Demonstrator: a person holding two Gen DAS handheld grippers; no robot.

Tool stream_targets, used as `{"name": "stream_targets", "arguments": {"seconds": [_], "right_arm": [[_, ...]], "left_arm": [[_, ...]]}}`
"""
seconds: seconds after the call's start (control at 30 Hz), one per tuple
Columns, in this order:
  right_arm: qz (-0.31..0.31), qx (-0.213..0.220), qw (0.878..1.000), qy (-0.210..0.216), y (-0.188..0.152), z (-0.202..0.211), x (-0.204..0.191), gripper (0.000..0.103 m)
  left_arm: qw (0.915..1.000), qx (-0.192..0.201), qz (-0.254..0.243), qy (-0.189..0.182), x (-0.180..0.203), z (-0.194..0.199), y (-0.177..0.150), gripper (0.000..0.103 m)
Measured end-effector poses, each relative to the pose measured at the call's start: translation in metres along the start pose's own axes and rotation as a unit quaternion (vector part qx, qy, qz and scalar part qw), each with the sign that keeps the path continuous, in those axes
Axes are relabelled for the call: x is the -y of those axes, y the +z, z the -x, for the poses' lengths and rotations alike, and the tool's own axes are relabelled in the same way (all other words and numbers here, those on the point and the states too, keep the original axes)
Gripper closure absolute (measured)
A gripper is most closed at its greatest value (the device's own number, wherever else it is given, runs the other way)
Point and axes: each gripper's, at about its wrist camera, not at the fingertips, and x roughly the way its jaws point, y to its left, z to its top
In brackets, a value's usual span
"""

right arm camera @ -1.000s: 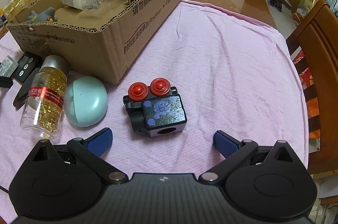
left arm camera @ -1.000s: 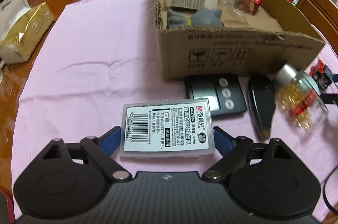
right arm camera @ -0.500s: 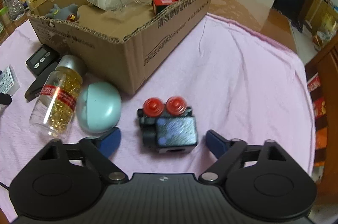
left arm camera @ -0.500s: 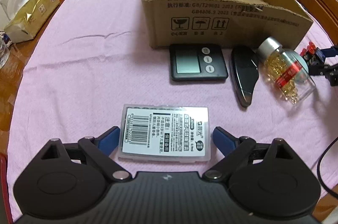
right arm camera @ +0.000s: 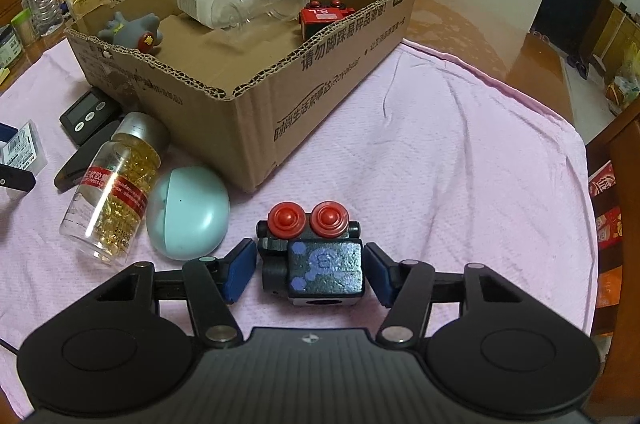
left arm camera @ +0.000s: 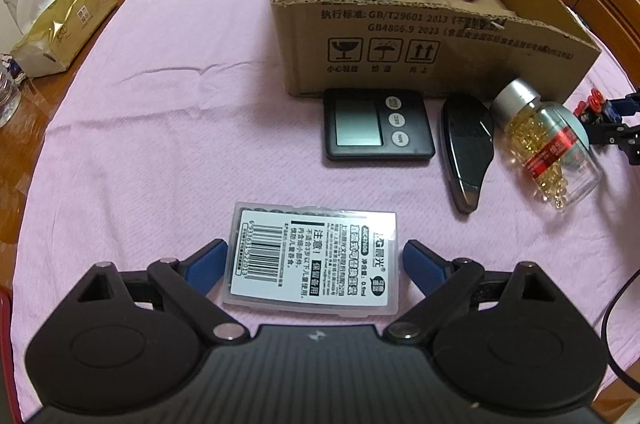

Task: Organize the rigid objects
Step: 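Grasp the black cube toy train with the right gripper while the left holds the card case, then carry the card case into the box and open the left gripper while the right carries the train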

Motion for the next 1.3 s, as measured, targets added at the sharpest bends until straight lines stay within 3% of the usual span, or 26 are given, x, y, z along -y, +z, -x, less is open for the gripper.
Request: {"name": "stream_targets", "arguments": {"seconds": [0.6,1.07,1.3], "right_arm": [[-0.01,-0.008,1.0,-0.004,0.004,0.0,-0.001,0.046],[0.005,-0.007,1.0,-0.006,0.019,0.033,-0.001,0.046],[0.023,0.039,0.999,0.013,0.053,0.075,-0.003,0.046]], "left_arm": [[0.9991,-0.011,-0.038,-0.016,0.004,0.001,0.01,0.014],[0.9948,-0.005,-0.09,-0.048,0.016,0.052,0.035,0.014],[0.9891,0.048,-0.119,-0.073,0.031,0.09,0.071,0.014]]}}
